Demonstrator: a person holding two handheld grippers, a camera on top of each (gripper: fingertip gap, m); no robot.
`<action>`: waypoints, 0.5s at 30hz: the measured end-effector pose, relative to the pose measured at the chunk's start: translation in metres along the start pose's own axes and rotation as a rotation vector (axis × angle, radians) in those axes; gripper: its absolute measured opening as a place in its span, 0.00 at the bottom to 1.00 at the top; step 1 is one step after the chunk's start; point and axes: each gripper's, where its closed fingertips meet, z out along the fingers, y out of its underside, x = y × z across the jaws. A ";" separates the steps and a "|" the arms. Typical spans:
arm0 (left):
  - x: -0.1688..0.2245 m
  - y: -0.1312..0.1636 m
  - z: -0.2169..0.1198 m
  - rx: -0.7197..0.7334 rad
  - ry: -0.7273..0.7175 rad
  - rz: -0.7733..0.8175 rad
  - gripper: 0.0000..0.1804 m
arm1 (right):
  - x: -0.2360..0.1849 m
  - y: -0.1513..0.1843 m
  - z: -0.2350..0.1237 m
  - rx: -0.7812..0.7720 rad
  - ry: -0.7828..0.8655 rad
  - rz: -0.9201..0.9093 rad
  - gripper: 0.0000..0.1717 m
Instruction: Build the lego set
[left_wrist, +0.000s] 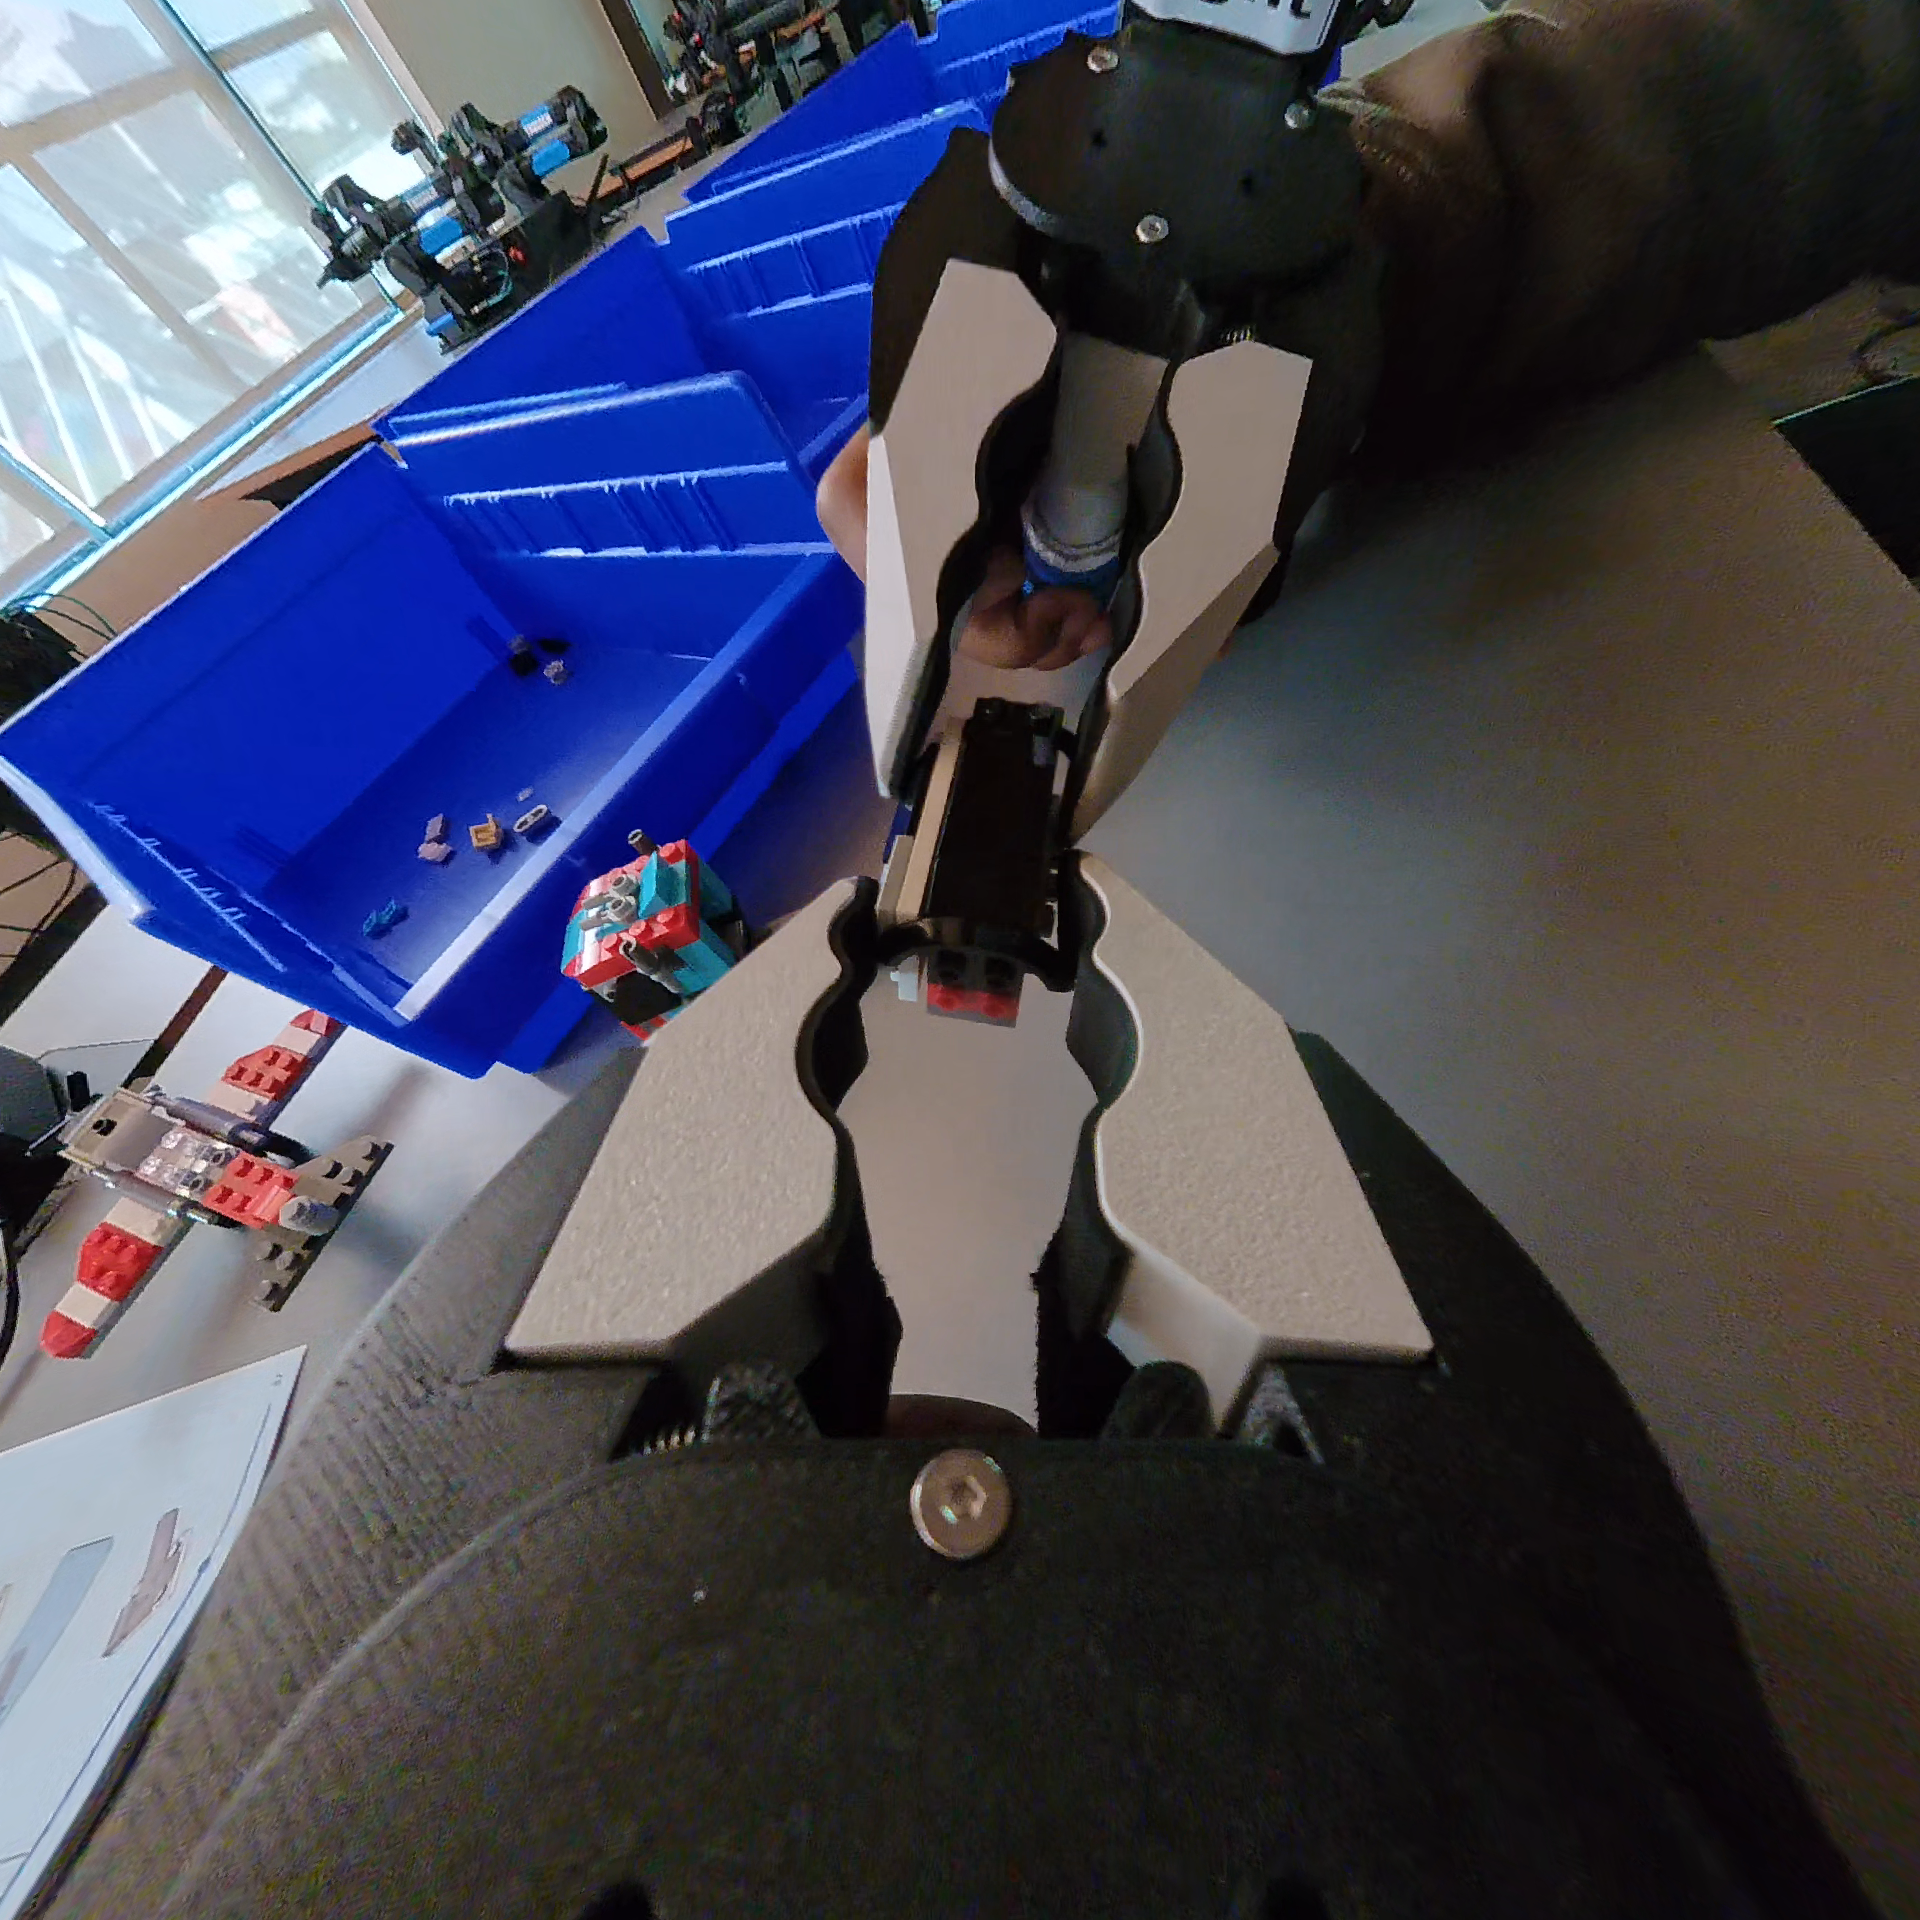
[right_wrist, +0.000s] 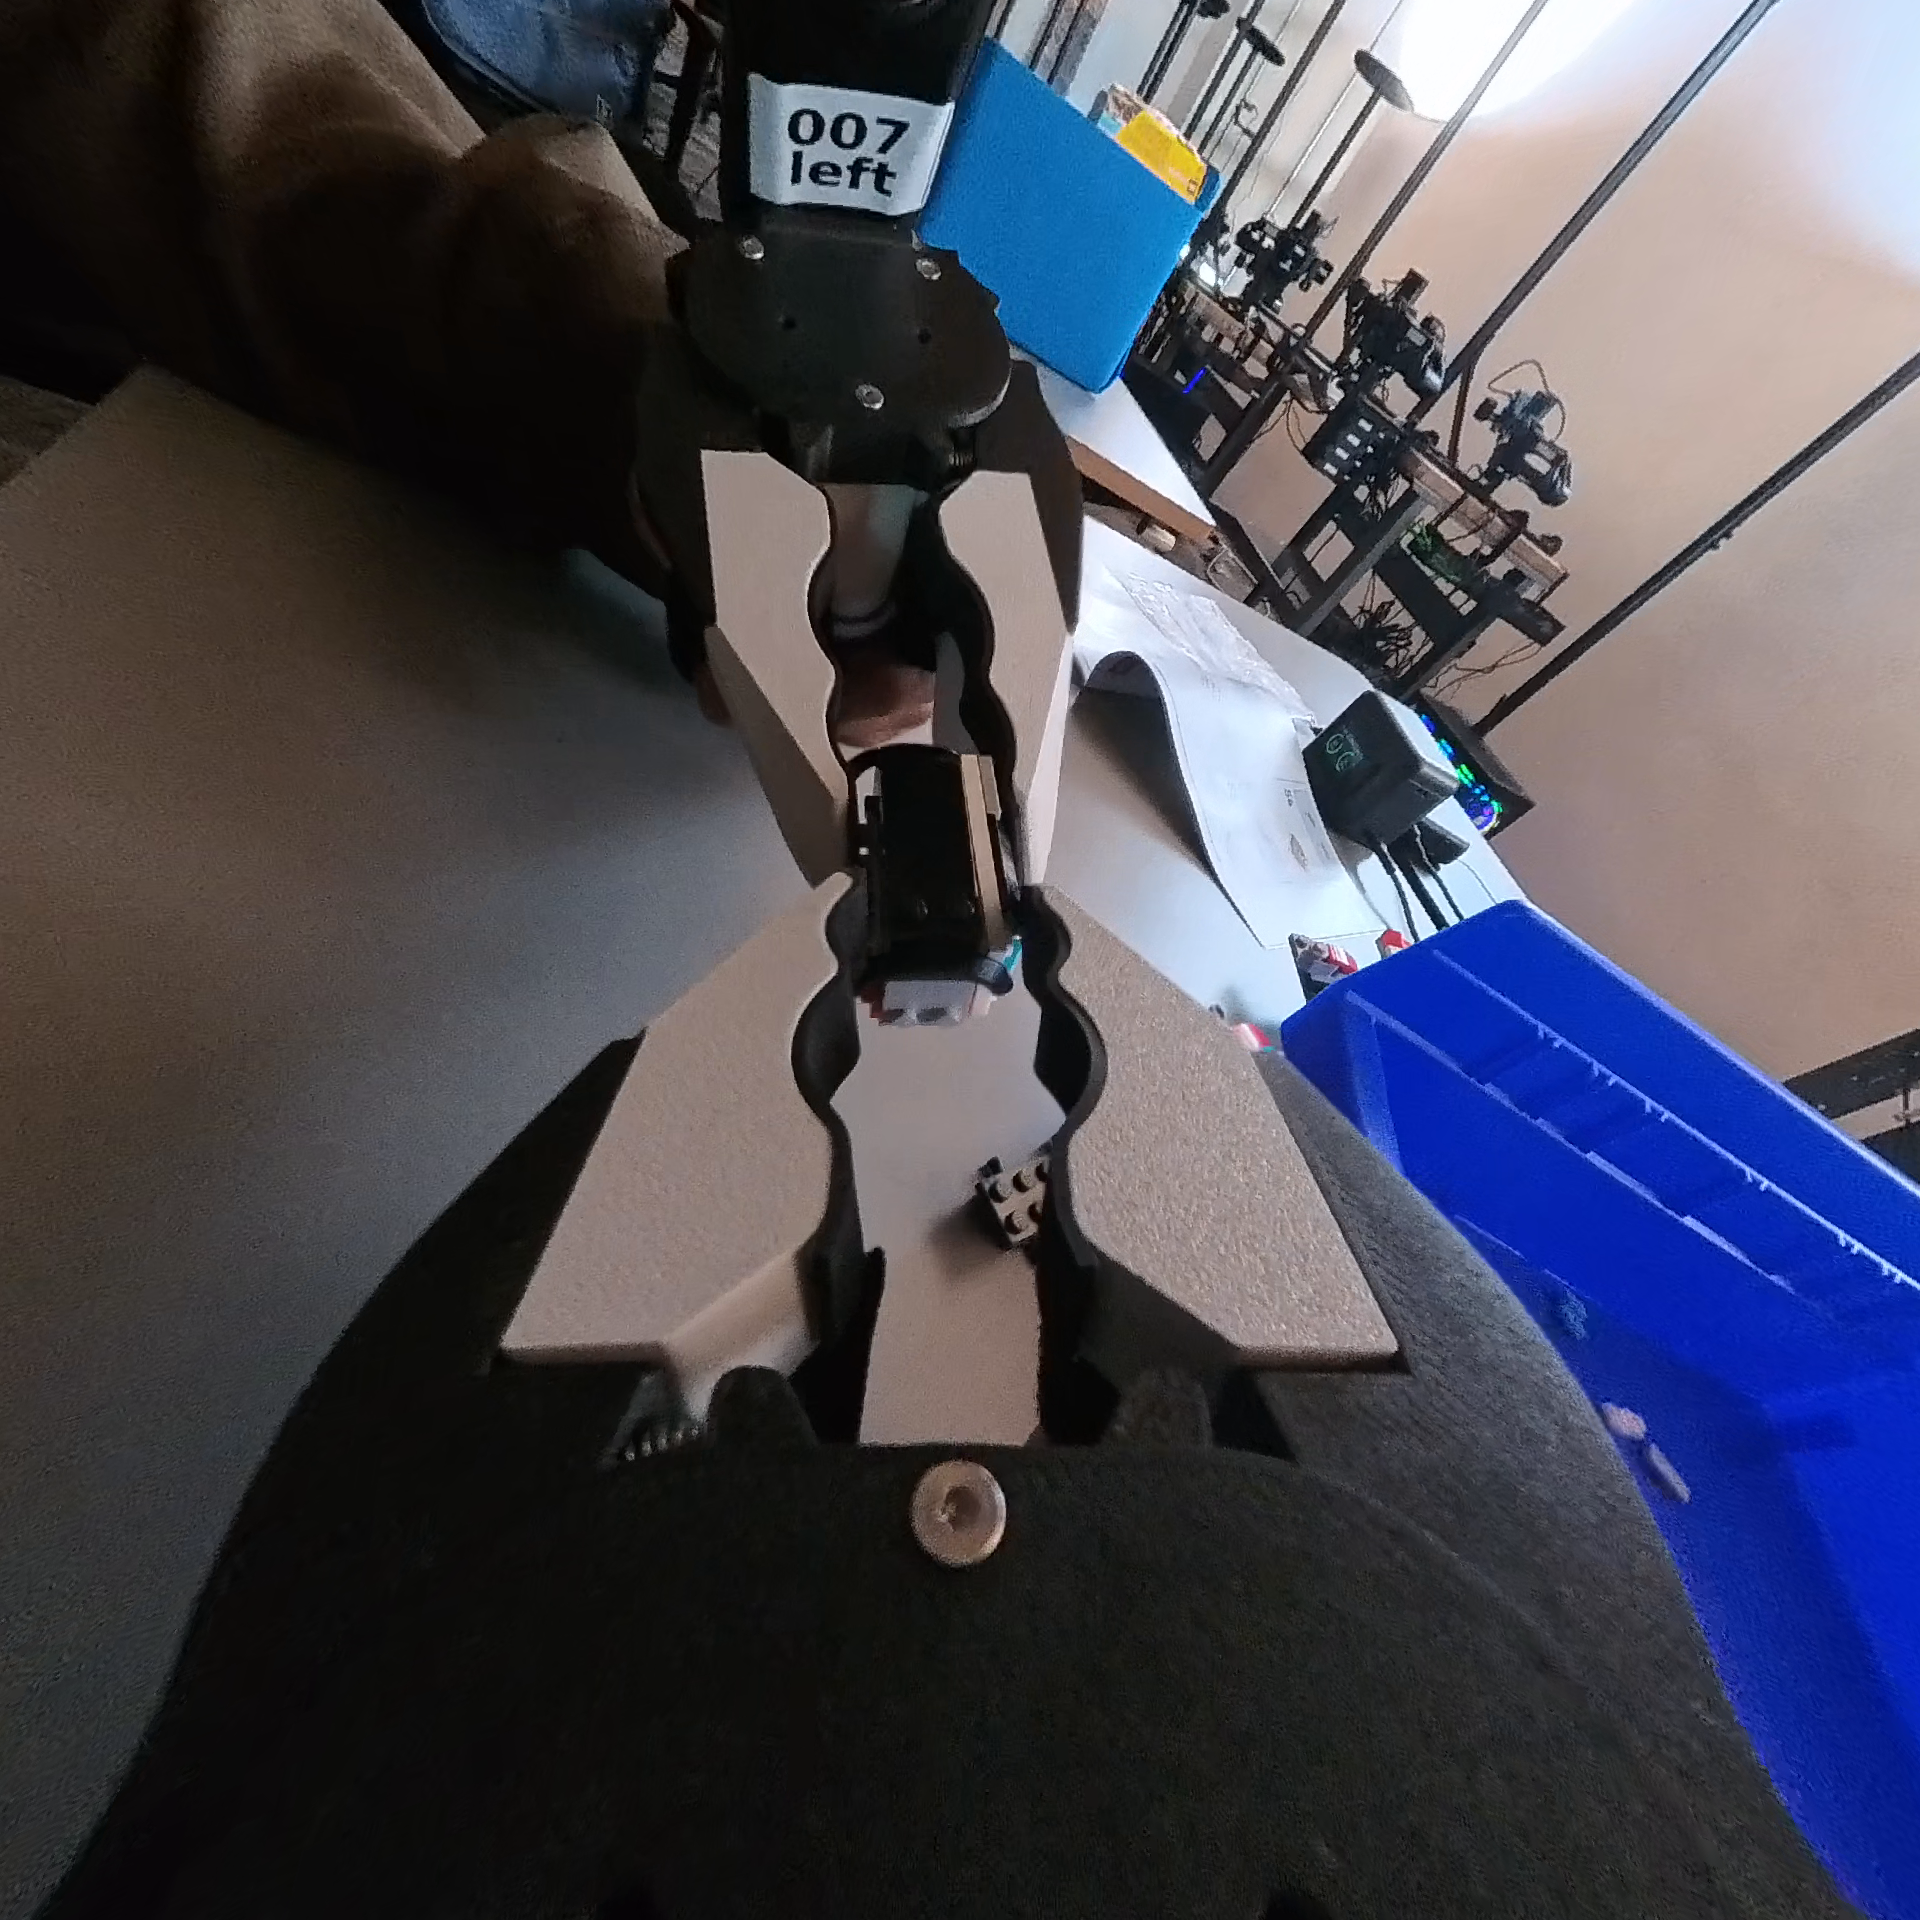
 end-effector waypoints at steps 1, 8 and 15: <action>0.001 0.001 0.000 -0.007 0.005 -0.005 0.20 | -0.001 0.001 0.000 -0.006 -0.004 0.003 0.17; 0.002 0.006 0.002 -0.030 0.027 -0.029 0.20 | -0.002 0.005 0.001 -0.015 -0.017 0.016 0.17; 0.000 0.028 0.001 -0.157 0.048 -0.089 0.20 | -0.001 0.022 0.008 -0.100 -0.009 0.041 0.22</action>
